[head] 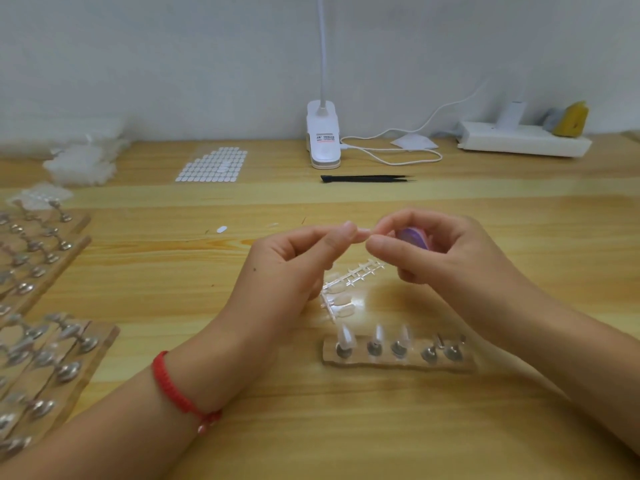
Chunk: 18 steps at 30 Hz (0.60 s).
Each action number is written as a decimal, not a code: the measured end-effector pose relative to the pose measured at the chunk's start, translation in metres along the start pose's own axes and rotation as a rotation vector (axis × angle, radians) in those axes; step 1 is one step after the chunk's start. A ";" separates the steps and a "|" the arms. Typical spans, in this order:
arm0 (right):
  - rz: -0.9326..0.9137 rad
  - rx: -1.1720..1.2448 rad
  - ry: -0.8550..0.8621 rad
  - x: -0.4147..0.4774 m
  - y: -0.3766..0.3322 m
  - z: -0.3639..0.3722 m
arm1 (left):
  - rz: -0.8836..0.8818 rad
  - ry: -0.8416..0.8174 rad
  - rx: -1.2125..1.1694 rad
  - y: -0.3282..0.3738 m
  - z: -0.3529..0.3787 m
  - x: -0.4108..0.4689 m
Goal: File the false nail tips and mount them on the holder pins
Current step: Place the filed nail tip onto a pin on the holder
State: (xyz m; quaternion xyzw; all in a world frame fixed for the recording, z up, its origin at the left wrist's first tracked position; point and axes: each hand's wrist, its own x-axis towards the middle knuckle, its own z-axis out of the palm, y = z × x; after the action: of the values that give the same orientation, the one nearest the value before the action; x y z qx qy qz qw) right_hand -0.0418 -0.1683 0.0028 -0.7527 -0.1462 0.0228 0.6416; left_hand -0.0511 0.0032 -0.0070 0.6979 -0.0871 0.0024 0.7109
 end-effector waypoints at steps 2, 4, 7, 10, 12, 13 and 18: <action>-0.067 0.012 0.041 -0.001 -0.003 0.001 | 0.001 -0.023 -0.013 0.002 0.000 -0.001; -0.093 0.009 0.062 0.000 -0.003 0.001 | -0.003 -0.045 -0.010 0.003 -0.002 -0.002; -0.049 0.034 0.010 0.001 -0.003 -0.001 | 0.005 -0.086 0.027 0.008 -0.005 -0.001; 0.102 0.170 -0.169 0.002 -0.006 -0.007 | 0.123 -0.137 0.178 0.015 -0.009 -0.002; 0.204 0.229 -0.263 0.005 -0.009 -0.012 | 0.244 -0.163 0.306 0.020 -0.009 -0.003; 0.244 0.238 -0.299 0.005 -0.010 -0.015 | 0.300 -0.173 0.369 0.023 -0.009 -0.003; 0.322 0.203 -0.400 0.006 -0.009 -0.018 | 0.523 -0.193 0.774 0.037 -0.013 -0.004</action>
State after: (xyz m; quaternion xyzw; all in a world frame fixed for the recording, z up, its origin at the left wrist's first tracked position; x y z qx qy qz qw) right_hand -0.0342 -0.1832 0.0158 -0.6787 -0.1455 0.2870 0.6602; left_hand -0.0585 0.0177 0.0292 0.8630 -0.3182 0.1488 0.3630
